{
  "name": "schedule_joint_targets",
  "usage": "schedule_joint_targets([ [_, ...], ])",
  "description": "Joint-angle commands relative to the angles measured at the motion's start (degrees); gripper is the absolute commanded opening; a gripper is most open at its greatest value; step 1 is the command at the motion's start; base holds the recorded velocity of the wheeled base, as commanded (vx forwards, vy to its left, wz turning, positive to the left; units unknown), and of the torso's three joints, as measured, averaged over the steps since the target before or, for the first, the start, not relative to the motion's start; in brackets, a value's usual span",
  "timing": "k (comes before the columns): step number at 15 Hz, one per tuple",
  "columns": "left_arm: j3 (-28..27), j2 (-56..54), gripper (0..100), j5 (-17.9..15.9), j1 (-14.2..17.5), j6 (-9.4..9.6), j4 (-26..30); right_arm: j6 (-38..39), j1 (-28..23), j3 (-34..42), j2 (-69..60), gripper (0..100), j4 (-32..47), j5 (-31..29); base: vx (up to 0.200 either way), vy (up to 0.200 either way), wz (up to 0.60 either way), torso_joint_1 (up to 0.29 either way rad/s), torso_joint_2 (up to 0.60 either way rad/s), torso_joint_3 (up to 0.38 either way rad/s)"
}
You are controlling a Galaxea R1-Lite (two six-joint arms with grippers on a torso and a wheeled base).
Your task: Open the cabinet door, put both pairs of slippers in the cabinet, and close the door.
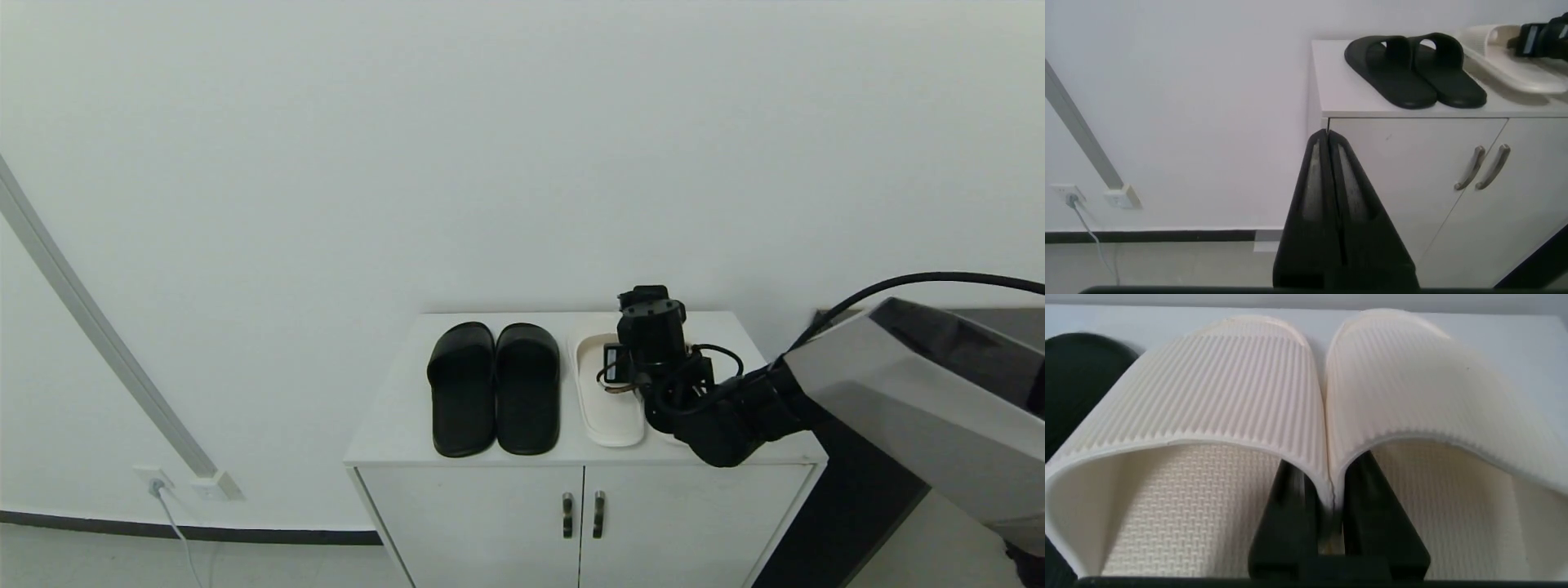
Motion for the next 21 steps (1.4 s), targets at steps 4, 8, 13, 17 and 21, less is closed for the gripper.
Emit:
schedule_joint_targets([
  [4, 0.0, 0.0, 0, 0.0, 0.0, -0.04, 0.0, -10.2, 3.7, 31.2, -26.5, 0, -14.3, 15.7, 0.000, 0.000, 0.00, 0.000, 0.00, 0.000],
  [8, 0.0, 0.0, 0, 0.0, 0.0, -0.04, 0.0, -11.5, 4.4, 48.5, -41.4, 0, -15.4, 37.8, 0.000, 0.000, 0.00, 0.000, 0.00, 0.000],
  [13, 0.0, 0.0, 0, 0.0, 0.0, 0.05, 0.0, -11.5, 4.0, 50.7, -42.4, 0, -12.0, 45.8, 0.000, 0.000, 0.00, 0.000, 0.00, 0.000],
  [17, 0.0, 0.0, 0, 0.0, 0.0, 0.14, 0.0, -11.5, 4.1, 50.6, -41.0, 0, -12.2, 45.8, -0.100, 0.000, 0.00, 0.005, 0.00, 0.002],
  [21, 0.0, 0.0, 0, 0.0, 0.0, 0.05, 0.0, -11.7, 3.8, 50.8, -40.8, 0, -12.4, 45.5, -0.200, 0.000, 0.00, 0.002, 0.00, 0.004],
])
